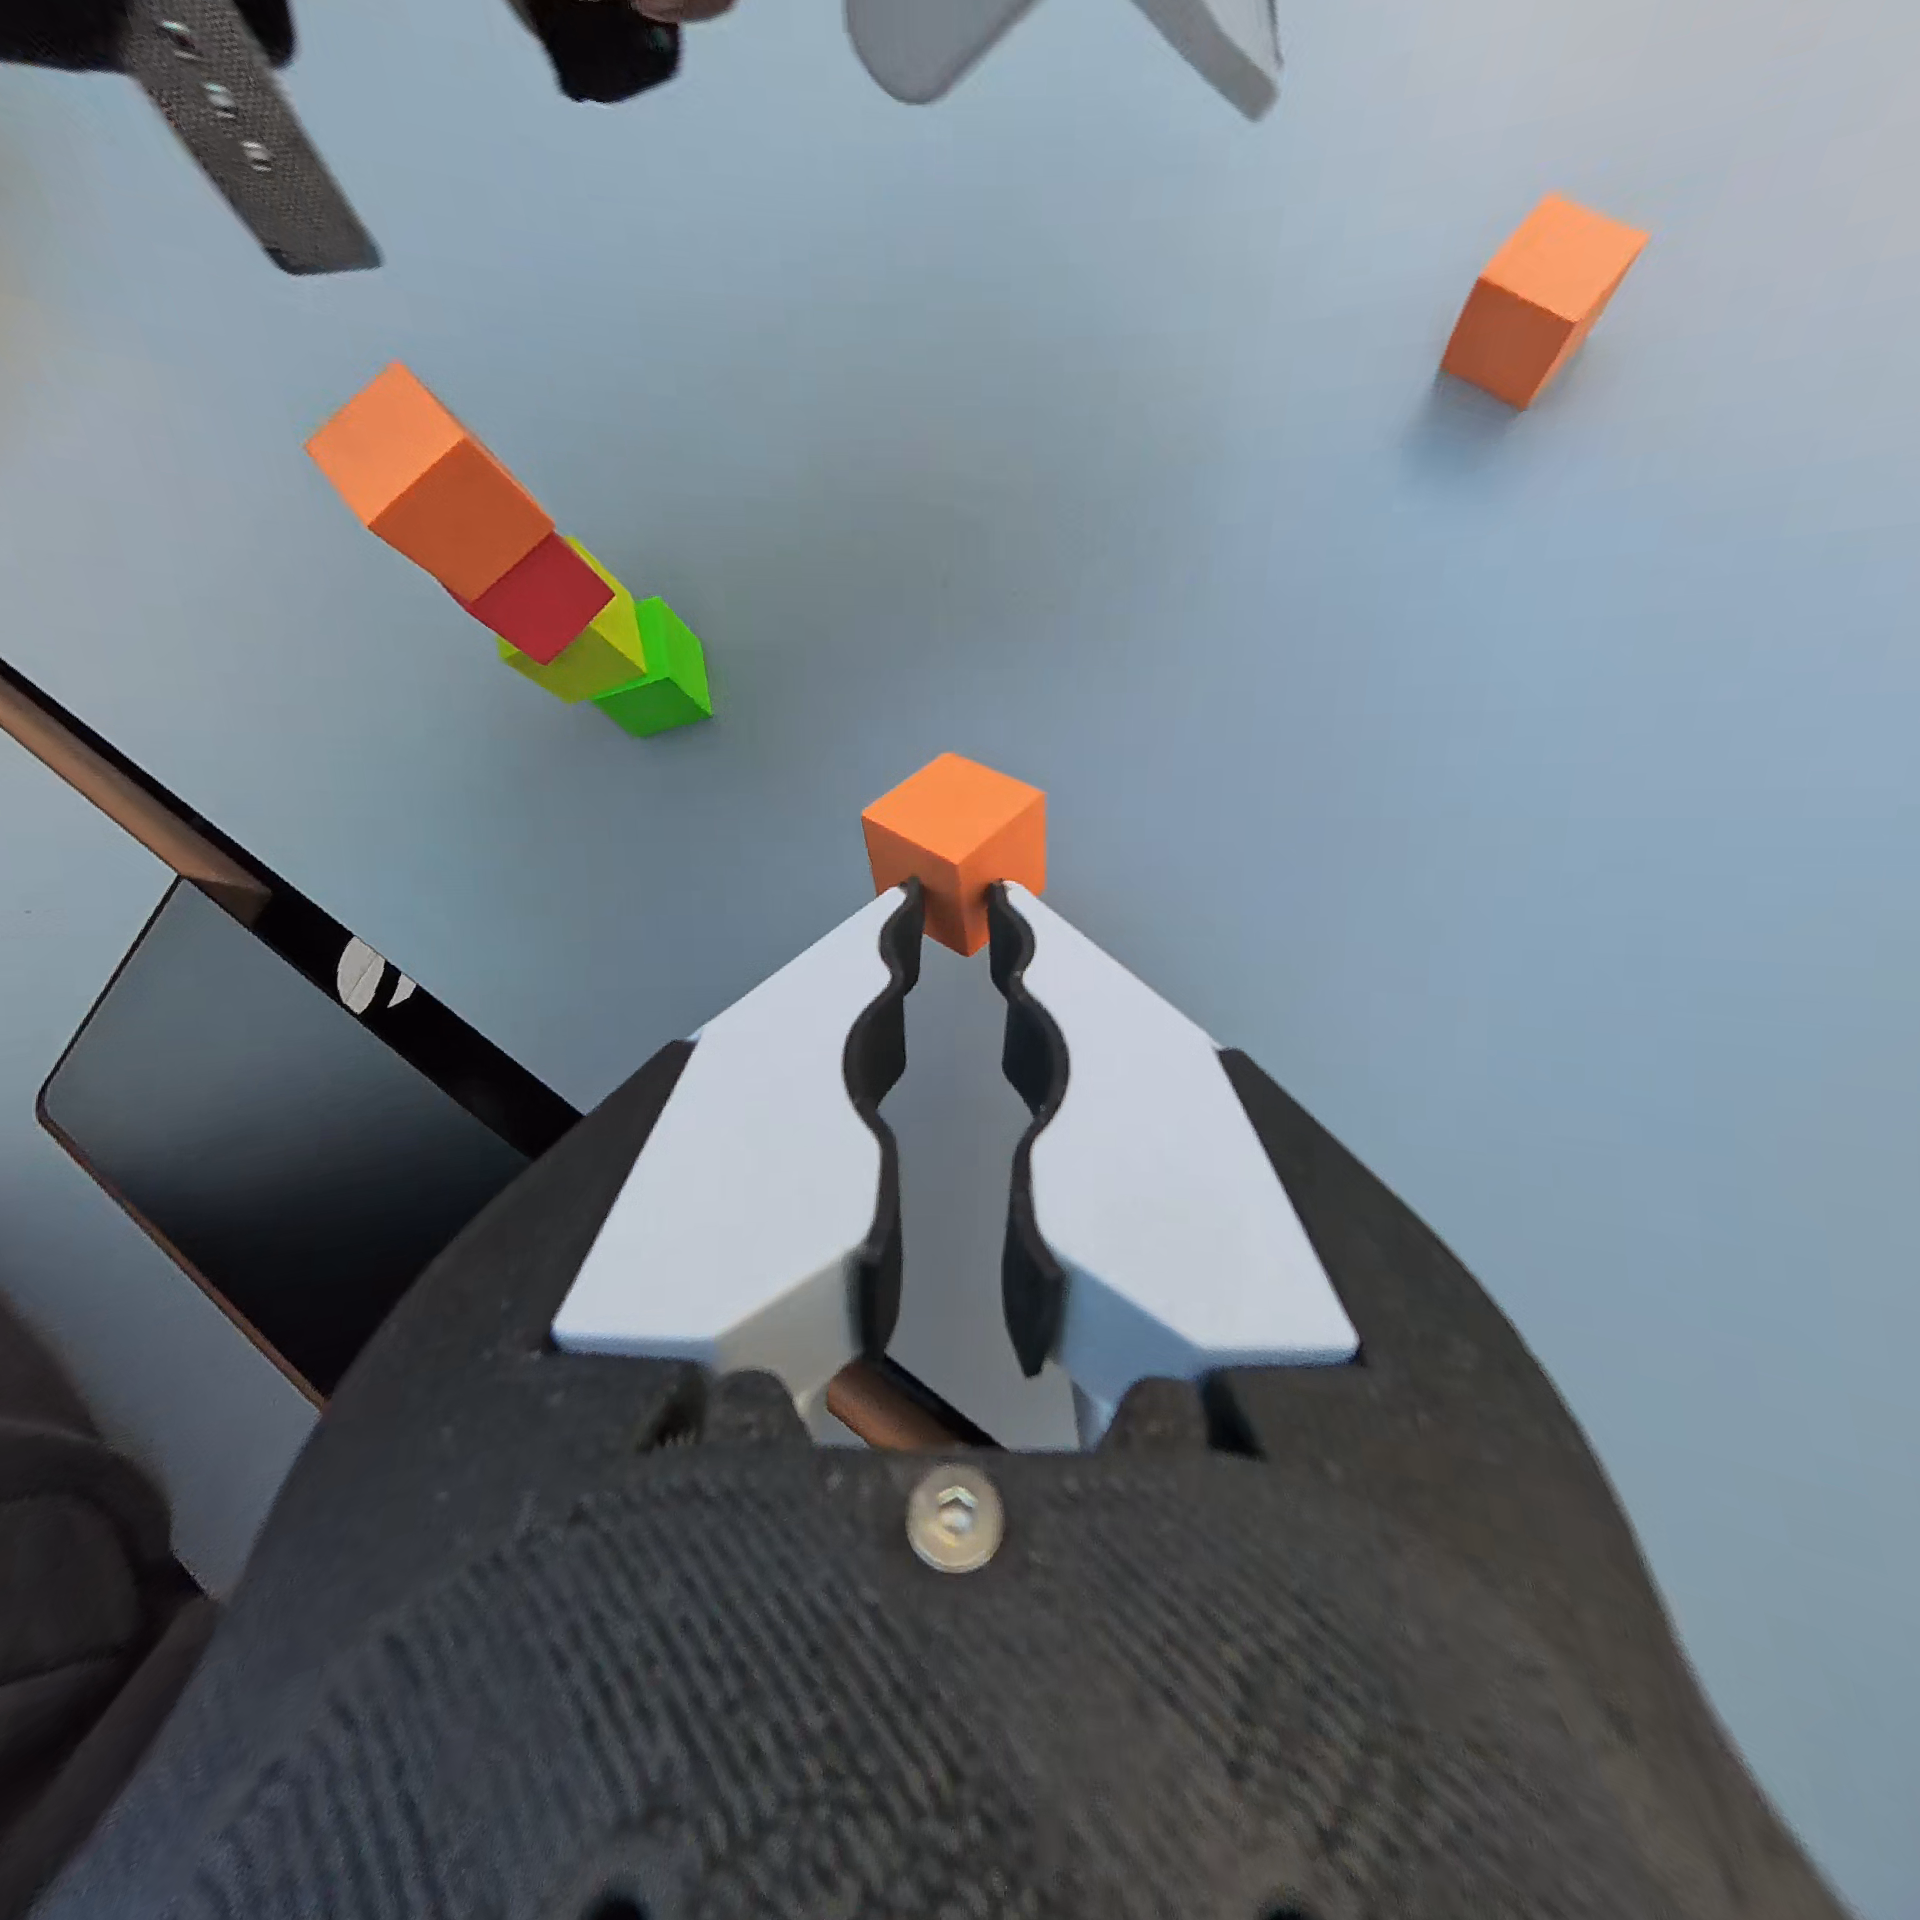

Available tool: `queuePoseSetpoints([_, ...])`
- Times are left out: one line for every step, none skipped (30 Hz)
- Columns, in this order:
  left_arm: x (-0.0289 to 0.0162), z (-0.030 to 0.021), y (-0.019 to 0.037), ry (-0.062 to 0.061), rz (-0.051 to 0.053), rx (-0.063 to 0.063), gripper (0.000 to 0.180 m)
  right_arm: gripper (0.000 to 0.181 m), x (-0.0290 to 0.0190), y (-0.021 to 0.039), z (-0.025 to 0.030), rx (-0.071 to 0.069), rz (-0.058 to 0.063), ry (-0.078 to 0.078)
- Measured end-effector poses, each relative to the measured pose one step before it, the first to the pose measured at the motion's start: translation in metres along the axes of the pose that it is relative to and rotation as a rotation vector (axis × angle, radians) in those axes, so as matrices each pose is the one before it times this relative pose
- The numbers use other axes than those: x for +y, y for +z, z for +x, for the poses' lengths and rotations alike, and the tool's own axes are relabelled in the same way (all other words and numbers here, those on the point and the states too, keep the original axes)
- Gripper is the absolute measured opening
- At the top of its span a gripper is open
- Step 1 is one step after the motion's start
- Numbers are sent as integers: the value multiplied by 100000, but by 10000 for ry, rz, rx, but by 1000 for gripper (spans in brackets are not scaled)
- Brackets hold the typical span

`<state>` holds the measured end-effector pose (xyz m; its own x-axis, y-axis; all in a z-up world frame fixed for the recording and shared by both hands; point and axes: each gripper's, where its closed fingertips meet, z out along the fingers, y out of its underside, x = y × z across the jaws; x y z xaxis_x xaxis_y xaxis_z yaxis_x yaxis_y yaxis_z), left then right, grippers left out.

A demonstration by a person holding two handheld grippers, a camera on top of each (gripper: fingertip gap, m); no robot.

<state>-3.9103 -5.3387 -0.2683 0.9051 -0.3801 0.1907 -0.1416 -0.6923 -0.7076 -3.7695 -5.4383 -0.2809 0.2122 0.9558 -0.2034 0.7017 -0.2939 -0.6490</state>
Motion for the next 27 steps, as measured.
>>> queuePoseSetpoints([-320, -200, 1710, 292, -308, 136, 50, 11, -48, -133, 221, 63, 50, 12])
queuePoseSetpoints([-154, -246, 1595, 316, -347, 51, 51, 10, -24, -109, 190, 46, 24, 5])
queuePoseSetpoints([-65, -147, 1447, 301, -326, 57, 53, 10, -37, -114, 199, 43, 26, -3])
queuePoseSetpoints([-84, -55, 1264, 238, -266, 55, 55, 10, -74, -147, 214, 49, 49, -13])
queuePoseSetpoints([-137, -48, 1066, 168, -196, 22, 56, 10, -104, -147, 234, 46, 58, -8])
queuePoseSetpoints([-117, 37, 900, 137, -164, 49, 56, 10, -142, -158, 246, 32, 70, 16])
queuePoseSetpoints([-80, 124, 753, 103, -132, 85, 56, 10, -187, -132, 246, 7, 92, 50])
queuePoseSetpoints([-12, 237, 576, 87, -126, 147, 51, 10, -239, -115, 208, -31, 104, 73])
queuePoseSetpoints([83, 281, 275, 112, -150, 157, 25, 10, -325, -118, 123, -76, 133, 54])
queuePoseSetpoints([-16, 160, -29, 84, -67, 44, 25, 10, -457, -133, 63, -91, 163, -7])
queuePoseSetpoints([-173, 29, -395, -18, 96, -80, 25, 10, -510, -137, 12, -73, 153, -83])
queuePoseSetpoints([-300, 125, -804, -69, 277, -50, 25, 10, -557, -120, -87, -78, 136, -145])
queuePoseSetpoints([-234, 79, -1181, -98, 328, -101, 25, 10, -602, -89, -211, -107, 126, -166])
queuePoseSetpoints([-76, -87, -1487, -123, 300, -221, 25, 10, -596, -36, -329, -126, 108, -153])
queuePoseSetpoints([83, -118, -1762, -142, 283, -242, 25, 10, -591, 16, -452, -142, 97, -137])
queuePoseSetpoints([183, -38, -2013, -164, 298, -207, 25, 10, -630, 73, -595, -171, 106, -137])
queuePoseSetpoints([289, 47, -2174, -216, 317, -175, 25, 10, -625, 127, -730, -181, 109, -140])
queuePoseSetpoints([462, 66, -2257, -297, 278, -183, 25, 10, -578, 205, -831, -189, 92, -133])
queuePoseSetpoints([627, 80, -2340, -337, 229, -209, 25, 10, -571, 271, -991, -230, 93, -139])
queuePoseSetpoints([685, 95, -2395, -352, 234, -224, 25, 10, -553, 359, -1127, -261, 97, -150])
queuePoseSetpoints([729, 176, -2409, -374, 245, -213, 25, 10, -470, 438, -1170, -257, 68, -154])
queuePoseSetpoints([782, 237, -2310, -392, 248, -193, 25, 10, -388, 516, -1184, -249, 38, -171])
queuePoseSetpoints([896, 307, -2156, -396, 201, -168, 25, 10, -301, 581, -1115, -223, 19, -192])
queuePoseSetpoints([1026, 302, -1948, -377, 137, -169, 25, 10, -220, 602, -994, -167, 1, -195])
queuePoseSetpoints([1132, 266, -1671, -343, 68, -178, 25, 10, -149, 626, -823, -118, -9, -173])
queuePoseSetpoints([1231, 268, -1392, -297, -19, -149, 25, 10, -104, 600, -655, -77, 0, -130])
queuePoseSetpoints([1256, 257, -1097, -270, -86, -123, 25, 10, -62, 550, -458, -26, 12, -75])
